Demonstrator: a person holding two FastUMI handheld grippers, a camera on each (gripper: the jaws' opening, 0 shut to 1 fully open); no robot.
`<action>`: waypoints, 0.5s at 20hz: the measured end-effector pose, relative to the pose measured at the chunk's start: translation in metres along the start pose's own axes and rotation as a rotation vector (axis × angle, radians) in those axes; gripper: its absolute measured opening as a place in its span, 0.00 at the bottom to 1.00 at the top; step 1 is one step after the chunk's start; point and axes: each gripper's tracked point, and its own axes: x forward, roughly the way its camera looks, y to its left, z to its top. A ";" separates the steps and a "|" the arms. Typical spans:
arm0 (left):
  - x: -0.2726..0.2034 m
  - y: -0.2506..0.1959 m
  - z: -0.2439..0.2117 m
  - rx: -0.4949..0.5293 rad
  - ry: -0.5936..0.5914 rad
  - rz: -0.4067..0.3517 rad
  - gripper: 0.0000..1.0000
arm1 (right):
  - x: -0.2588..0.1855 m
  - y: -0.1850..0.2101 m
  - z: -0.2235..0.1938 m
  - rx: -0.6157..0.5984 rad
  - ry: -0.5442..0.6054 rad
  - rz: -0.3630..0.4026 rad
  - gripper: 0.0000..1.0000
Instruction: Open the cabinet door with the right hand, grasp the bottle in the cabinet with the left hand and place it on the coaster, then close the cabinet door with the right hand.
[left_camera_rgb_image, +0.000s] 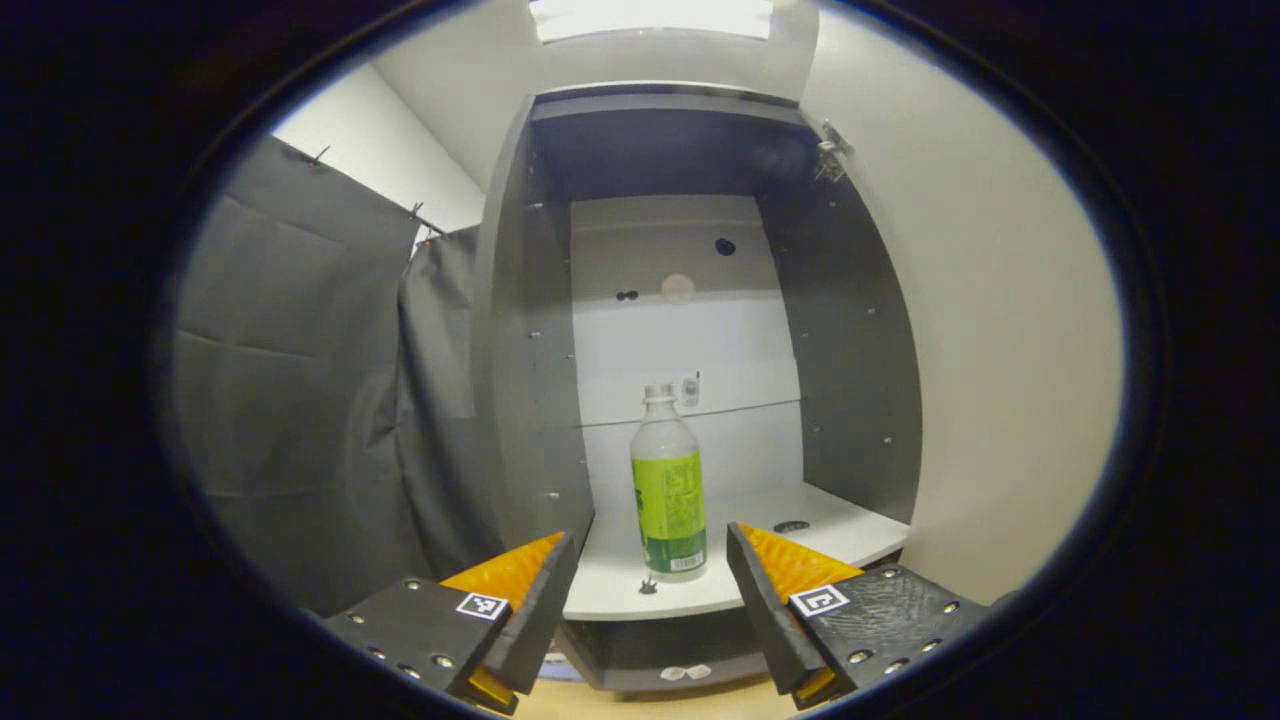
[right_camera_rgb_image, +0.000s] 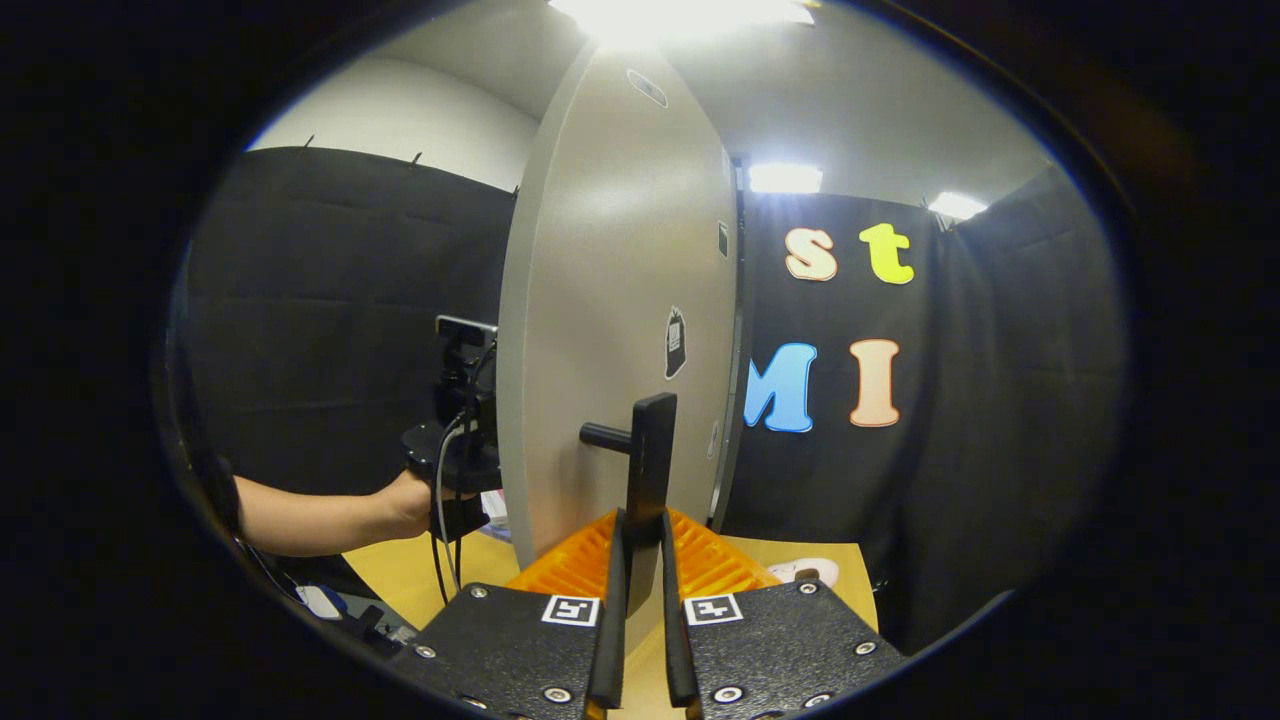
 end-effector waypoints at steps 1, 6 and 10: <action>0.008 -0.001 0.001 0.000 -0.002 0.002 0.86 | 0.000 -0.005 -0.001 0.017 0.001 -0.008 0.17; 0.050 -0.014 -0.004 0.009 -0.022 -0.005 0.86 | -0.010 -0.049 -0.005 0.008 0.000 -0.136 0.17; 0.078 -0.007 -0.008 0.002 -0.031 0.029 0.86 | -0.015 -0.052 -0.011 0.019 -0.010 -0.153 0.11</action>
